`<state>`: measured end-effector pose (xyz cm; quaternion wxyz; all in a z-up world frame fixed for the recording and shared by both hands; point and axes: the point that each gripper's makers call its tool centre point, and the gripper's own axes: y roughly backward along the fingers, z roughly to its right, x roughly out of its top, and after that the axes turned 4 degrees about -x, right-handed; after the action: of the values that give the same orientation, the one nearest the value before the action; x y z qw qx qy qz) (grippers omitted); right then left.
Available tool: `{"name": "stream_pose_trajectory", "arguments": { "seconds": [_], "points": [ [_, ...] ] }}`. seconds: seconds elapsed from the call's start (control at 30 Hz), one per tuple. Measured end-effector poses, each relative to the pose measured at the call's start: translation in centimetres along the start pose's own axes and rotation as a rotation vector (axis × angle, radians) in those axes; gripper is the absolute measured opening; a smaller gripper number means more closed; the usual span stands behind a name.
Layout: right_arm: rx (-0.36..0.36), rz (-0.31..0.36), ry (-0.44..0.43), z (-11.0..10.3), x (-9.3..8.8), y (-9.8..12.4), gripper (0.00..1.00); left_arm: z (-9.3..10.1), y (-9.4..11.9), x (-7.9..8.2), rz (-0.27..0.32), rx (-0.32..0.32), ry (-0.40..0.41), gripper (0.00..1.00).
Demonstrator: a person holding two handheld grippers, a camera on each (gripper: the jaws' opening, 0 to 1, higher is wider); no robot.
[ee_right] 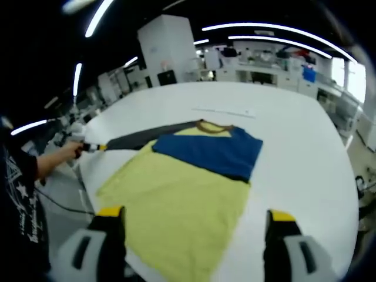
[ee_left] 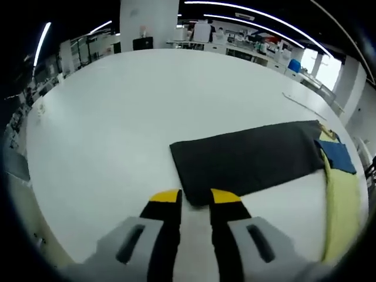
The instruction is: Fold the garment on the visible template until the final outline fits inside the template.
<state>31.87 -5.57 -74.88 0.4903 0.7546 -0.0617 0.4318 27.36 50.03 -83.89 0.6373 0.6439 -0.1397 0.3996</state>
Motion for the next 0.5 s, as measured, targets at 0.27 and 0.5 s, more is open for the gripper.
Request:
{"name": "stream_pose_trajectory", "arguments": {
  "seconds": [0.27, 0.5],
  "points": [
    [-0.003, 0.003, -0.017, -0.3, -0.8, 0.3, 0.99, -0.1, -0.6, 0.3, -0.012, -0.015, 0.02, 0.0],
    [-0.012, 0.009, -0.034, 0.1, -1.0, 0.6, 0.99, -1.7, -0.6, 2.0, 0.022, 0.012, -0.029, 0.0]
  ]
}}
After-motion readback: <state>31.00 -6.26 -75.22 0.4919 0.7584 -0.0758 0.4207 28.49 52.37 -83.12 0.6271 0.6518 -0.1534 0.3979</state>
